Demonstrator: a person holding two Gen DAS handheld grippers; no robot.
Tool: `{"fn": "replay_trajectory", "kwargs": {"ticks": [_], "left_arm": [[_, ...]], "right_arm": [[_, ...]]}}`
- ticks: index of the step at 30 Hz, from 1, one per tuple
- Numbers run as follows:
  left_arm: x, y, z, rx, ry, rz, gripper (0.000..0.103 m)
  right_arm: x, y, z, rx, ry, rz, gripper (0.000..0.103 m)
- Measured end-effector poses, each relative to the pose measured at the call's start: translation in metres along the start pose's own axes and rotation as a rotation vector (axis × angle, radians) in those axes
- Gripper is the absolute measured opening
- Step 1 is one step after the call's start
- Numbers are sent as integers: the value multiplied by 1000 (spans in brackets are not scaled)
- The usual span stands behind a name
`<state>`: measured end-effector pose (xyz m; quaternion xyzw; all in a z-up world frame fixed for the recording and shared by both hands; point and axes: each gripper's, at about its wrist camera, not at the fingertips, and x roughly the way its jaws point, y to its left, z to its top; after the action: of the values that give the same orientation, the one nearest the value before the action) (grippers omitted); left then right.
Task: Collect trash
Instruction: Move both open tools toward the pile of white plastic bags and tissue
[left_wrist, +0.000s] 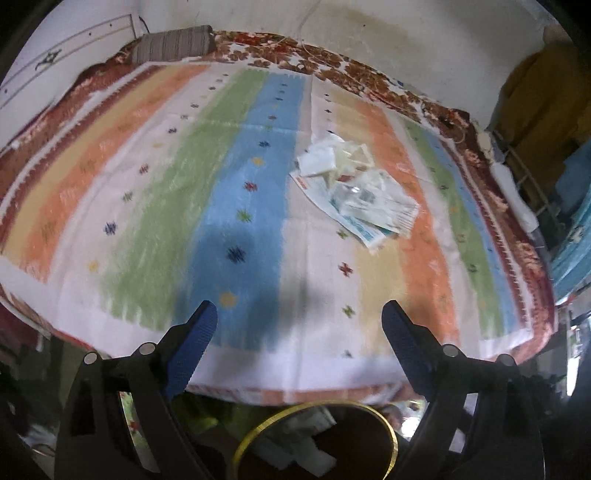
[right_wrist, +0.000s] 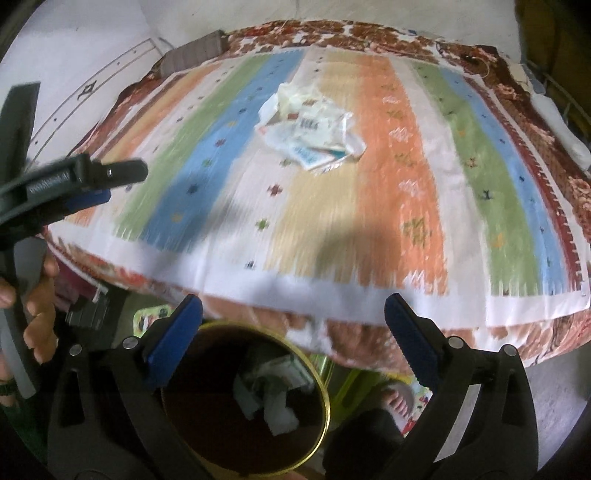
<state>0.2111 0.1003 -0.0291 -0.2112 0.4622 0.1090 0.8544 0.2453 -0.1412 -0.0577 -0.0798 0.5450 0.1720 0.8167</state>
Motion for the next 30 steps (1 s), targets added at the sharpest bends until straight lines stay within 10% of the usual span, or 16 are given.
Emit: {"fn": "replay_trajectory", "kwargs": {"ticks": [30], "left_arm": [[104,-12,53,304,-127,65,89]], "right_arm": [[58,-43,79,17,-135,26,94]]}}
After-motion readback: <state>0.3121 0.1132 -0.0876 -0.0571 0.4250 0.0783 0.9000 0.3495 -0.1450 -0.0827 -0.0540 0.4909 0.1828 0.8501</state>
